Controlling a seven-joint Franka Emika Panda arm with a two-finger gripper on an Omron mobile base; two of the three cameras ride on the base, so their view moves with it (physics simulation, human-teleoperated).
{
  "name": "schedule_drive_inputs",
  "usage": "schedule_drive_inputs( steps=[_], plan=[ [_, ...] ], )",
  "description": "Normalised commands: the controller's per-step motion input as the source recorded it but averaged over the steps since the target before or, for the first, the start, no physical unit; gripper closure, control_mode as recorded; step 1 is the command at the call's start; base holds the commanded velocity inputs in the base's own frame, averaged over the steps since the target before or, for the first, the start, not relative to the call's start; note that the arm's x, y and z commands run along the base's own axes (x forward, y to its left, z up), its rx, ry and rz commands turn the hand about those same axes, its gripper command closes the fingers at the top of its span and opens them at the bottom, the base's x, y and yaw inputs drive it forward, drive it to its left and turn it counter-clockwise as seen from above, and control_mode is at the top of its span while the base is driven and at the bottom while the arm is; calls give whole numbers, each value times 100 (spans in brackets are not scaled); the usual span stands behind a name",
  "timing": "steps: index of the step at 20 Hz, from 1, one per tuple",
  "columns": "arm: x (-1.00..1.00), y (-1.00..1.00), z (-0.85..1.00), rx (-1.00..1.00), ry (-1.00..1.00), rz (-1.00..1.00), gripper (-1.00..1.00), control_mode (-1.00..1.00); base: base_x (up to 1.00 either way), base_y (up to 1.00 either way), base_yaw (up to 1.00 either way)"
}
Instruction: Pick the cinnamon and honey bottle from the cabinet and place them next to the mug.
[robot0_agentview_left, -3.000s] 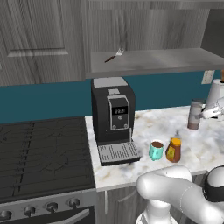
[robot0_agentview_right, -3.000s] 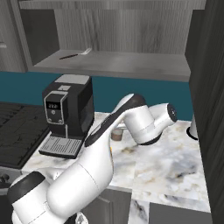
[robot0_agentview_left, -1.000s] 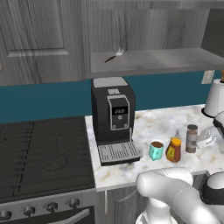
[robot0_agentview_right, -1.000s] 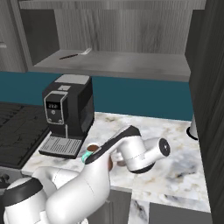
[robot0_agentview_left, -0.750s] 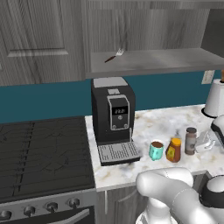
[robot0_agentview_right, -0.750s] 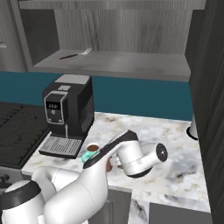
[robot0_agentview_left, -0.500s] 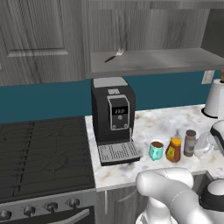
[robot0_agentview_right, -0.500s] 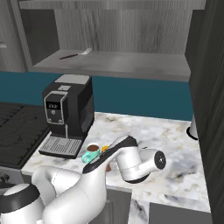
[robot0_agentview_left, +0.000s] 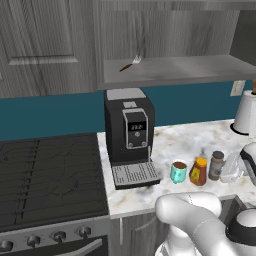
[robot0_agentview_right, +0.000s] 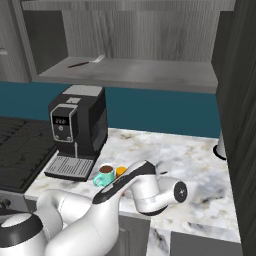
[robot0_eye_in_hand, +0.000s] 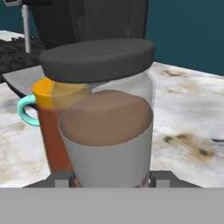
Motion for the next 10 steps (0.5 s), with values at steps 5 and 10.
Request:
schedule_drive_inputs(
  steps=[5, 10],
  plan=[
    [0, 0, 0, 3, 0, 0, 100, -100, 0, 0, 0],
    [0, 0, 0, 9, 0, 0, 100, -100, 0, 0, 0]
  ],
)
